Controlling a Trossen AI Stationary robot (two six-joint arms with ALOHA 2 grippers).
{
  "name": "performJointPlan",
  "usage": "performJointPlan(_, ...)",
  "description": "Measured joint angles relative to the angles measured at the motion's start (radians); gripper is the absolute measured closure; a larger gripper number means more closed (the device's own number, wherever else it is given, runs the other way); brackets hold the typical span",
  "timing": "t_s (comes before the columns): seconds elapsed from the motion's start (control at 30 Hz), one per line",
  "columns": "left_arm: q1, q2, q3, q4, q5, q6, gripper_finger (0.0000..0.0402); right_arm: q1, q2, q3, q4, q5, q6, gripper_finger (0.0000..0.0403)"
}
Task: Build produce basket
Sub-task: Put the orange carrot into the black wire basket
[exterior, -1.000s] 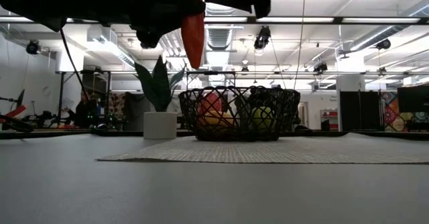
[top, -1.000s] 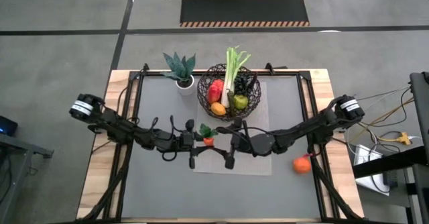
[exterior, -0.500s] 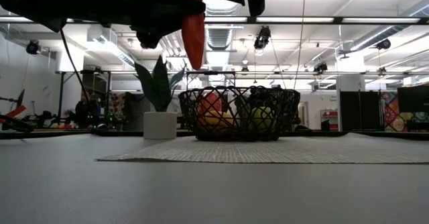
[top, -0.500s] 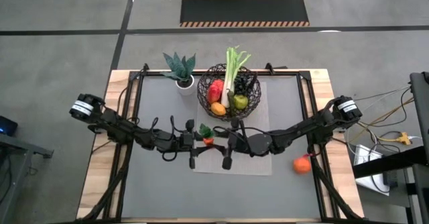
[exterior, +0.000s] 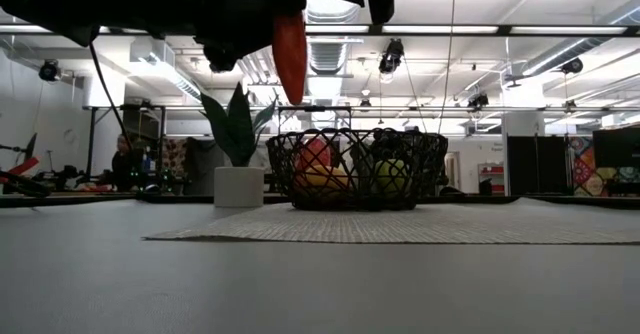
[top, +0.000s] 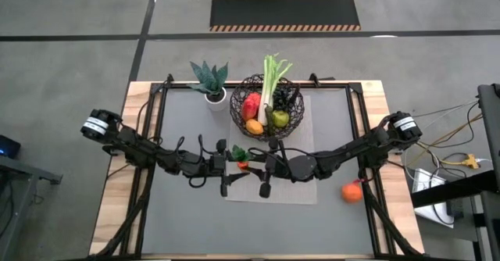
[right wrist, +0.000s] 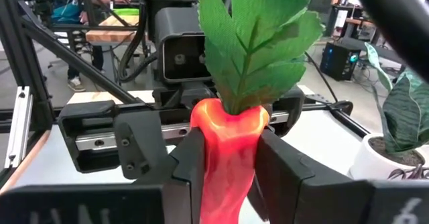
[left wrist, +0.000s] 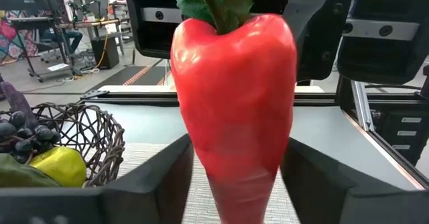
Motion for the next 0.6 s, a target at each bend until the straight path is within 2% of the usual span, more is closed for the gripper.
performJointPlan(0.1, 0.001, -0.014, 0.000, -0.015, 0.000, 0.027, 0.0177, 0.000, -0.015, 0.000, -0.014, 0.007, 0.000, 0.0307)
performJointPlan(0.27, 0.003, -0.106, -0.001, -0.177, 0.001, 0.105, 0.0146, -0.002, -0.071, 0.000, -0.032, 0.018, -0.005, 0.0306)
performJointPlan(0.5, 0.003, -0.289, -0.002, -0.360, 0.001, 0.197, 0.0143, -0.024, -0.153, 0.000, -0.111, 0.260, -0.107, 0.0306)
performJointPlan(0.6, 0.003, -0.341, -0.002, -0.397, 0.000, 0.217, 0.0143, -0.056, -0.164, 0.000, -0.113, 0.315, -0.124, 0.0305)
